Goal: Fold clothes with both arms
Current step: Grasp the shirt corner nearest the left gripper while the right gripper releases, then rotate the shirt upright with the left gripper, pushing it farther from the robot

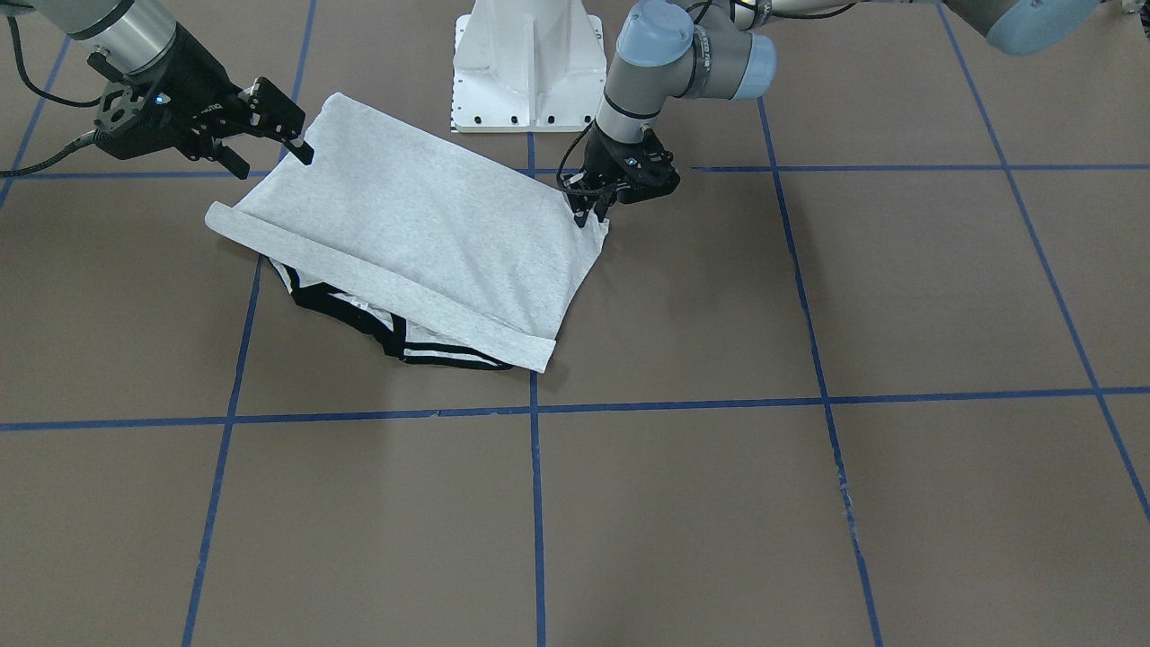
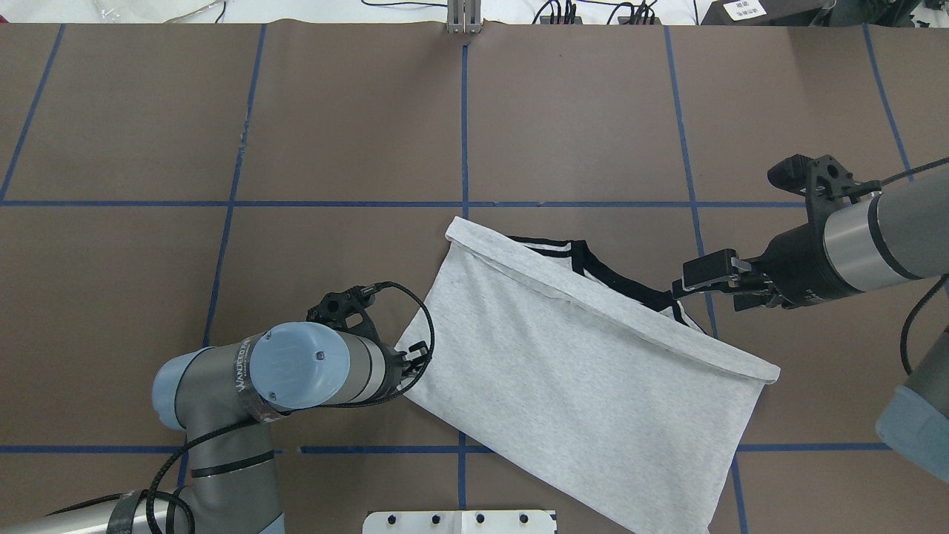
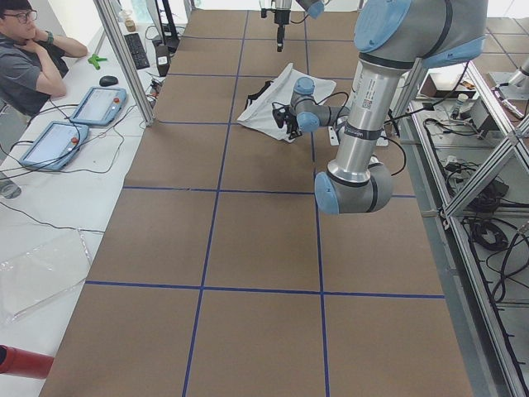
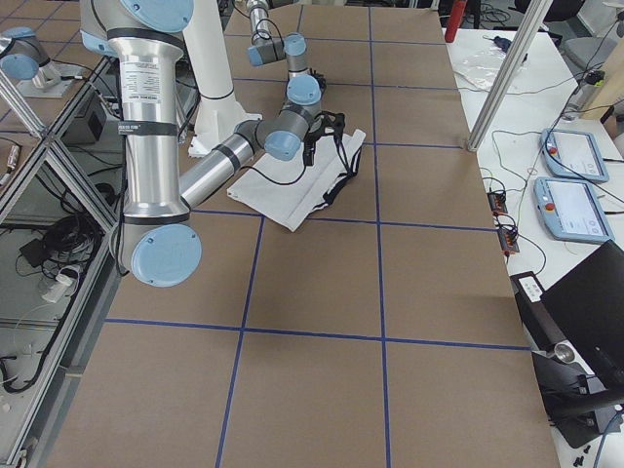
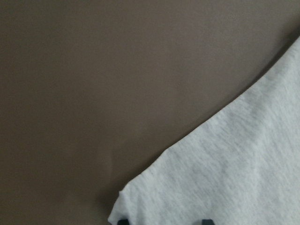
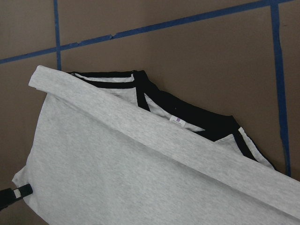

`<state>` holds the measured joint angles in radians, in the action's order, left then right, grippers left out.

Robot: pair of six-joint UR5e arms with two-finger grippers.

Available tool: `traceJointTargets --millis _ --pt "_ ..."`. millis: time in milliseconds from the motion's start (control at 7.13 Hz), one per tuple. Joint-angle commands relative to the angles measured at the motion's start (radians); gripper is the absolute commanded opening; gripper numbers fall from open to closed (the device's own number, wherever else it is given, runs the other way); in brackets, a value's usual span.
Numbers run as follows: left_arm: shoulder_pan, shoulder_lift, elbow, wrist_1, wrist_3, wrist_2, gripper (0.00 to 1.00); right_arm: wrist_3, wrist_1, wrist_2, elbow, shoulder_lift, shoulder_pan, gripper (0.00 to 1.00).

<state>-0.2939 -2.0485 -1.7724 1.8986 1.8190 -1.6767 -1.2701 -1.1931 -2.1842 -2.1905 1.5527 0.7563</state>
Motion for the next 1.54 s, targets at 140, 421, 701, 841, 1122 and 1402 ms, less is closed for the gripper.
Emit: traceJointTargets --millis 140,421,701,841,1122,1402 --pt "-0.042 0.004 -0.013 -0.001 -0.017 -0.003 0.0 -0.002 0.0 0.0 0.003 0.001 0.001 1.0" --pt "-0.123 -0.001 0.004 -0.001 -0.082 -0.003 0.0 -0.002 0.0 0.001 0.003 0.001 0.001 1.0" --pt "-0.233 -0.051 0.127 0.016 -0.169 -0.001 0.0 -0.003 0.0 0.003 0.005 0.0 0.001 1.0" --pt "-0.273 -0.085 0.198 0.029 -0.203 -0.001 0.0 -0.003 0.0 0.007 0.008 -0.002 0.001 1.0" --pt "-0.35 -0.154 0.336 0.126 -0.274 0.0 0.0 -0.005 0.0 0.009 0.008 -0.005 0.001 1.0" --pt "-0.404 -0.215 0.428 0.204 -0.337 0.0 0.0 -0.006 0.0 0.011 0.015 -0.006 0.0 1.0"
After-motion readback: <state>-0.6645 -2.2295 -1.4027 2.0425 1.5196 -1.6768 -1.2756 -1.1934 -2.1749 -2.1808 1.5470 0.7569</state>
